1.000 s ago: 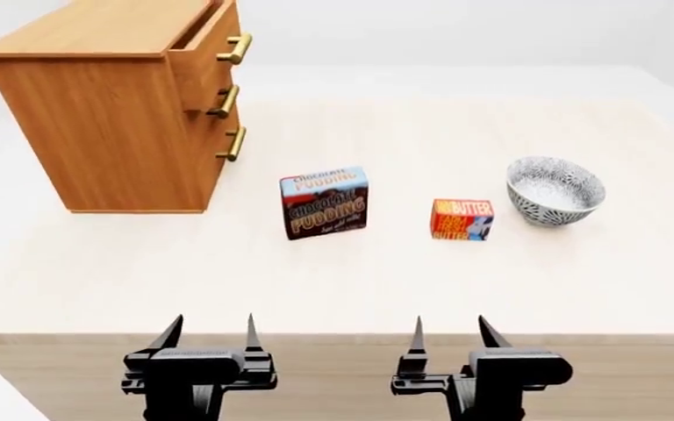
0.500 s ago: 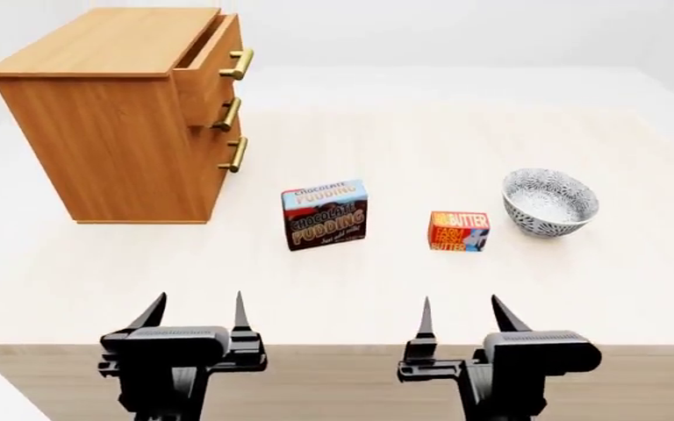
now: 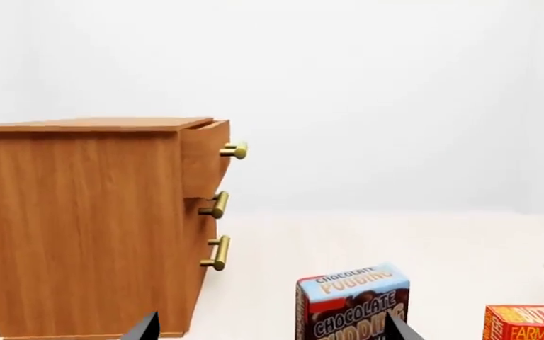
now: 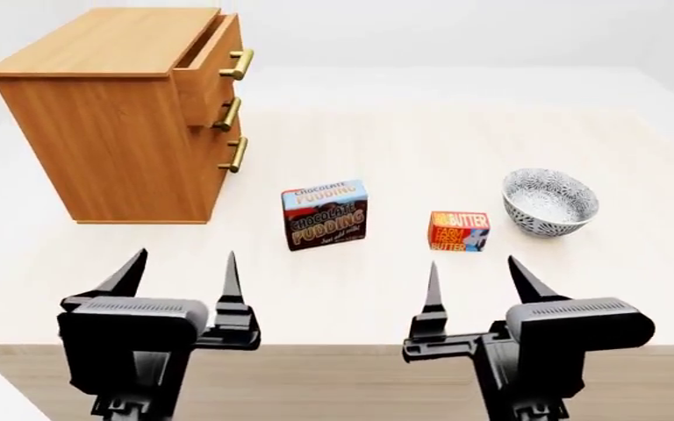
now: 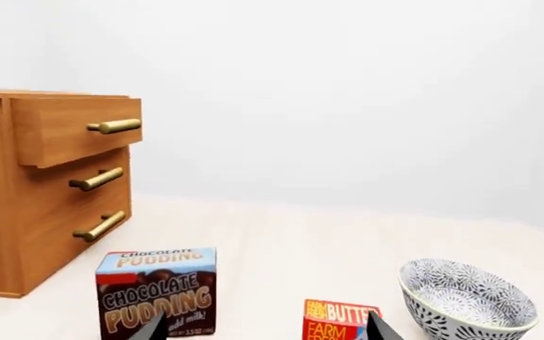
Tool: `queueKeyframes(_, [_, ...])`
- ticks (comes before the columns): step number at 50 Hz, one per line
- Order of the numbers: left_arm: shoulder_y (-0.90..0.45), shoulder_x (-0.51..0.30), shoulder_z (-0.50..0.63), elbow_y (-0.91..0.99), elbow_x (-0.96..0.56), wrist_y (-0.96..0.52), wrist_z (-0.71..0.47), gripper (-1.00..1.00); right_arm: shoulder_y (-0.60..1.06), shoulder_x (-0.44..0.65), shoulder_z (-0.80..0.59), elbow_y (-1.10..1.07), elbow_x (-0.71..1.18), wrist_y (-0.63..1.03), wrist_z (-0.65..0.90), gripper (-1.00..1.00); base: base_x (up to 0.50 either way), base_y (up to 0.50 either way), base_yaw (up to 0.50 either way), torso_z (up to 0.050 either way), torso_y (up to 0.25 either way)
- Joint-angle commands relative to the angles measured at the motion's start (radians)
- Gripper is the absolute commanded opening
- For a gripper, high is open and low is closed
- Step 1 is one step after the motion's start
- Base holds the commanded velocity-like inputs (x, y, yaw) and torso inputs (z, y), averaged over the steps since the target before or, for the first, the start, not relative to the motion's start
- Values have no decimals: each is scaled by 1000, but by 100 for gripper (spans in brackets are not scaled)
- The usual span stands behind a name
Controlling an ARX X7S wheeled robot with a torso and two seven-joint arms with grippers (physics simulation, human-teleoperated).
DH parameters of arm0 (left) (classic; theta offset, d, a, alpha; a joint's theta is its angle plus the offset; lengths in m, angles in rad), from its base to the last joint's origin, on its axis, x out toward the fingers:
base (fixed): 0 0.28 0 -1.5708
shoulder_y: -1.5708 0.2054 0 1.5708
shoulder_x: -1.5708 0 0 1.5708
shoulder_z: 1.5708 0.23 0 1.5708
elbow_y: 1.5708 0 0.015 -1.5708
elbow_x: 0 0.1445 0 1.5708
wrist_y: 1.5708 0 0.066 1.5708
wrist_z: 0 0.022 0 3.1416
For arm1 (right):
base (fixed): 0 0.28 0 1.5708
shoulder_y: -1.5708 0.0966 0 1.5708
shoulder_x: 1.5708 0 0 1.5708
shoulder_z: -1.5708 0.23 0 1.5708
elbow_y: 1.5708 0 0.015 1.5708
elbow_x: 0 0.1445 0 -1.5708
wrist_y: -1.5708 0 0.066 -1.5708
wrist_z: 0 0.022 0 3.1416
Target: Put the butter at the back in the top drawer of the cabinet and close it.
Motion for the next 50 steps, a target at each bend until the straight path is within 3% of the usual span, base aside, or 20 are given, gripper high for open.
queueKeyframes(1, [21,-24,6,106,-1,-30,-16,100,6,18,-6,-120,3,77,24,100,0,0,0,0,0])
queueKeyframes(50, [59,-49,-13,158,-48,-9,-40,100,-14,41,-26,-144,18,48,47,100,469,4,0,0,0])
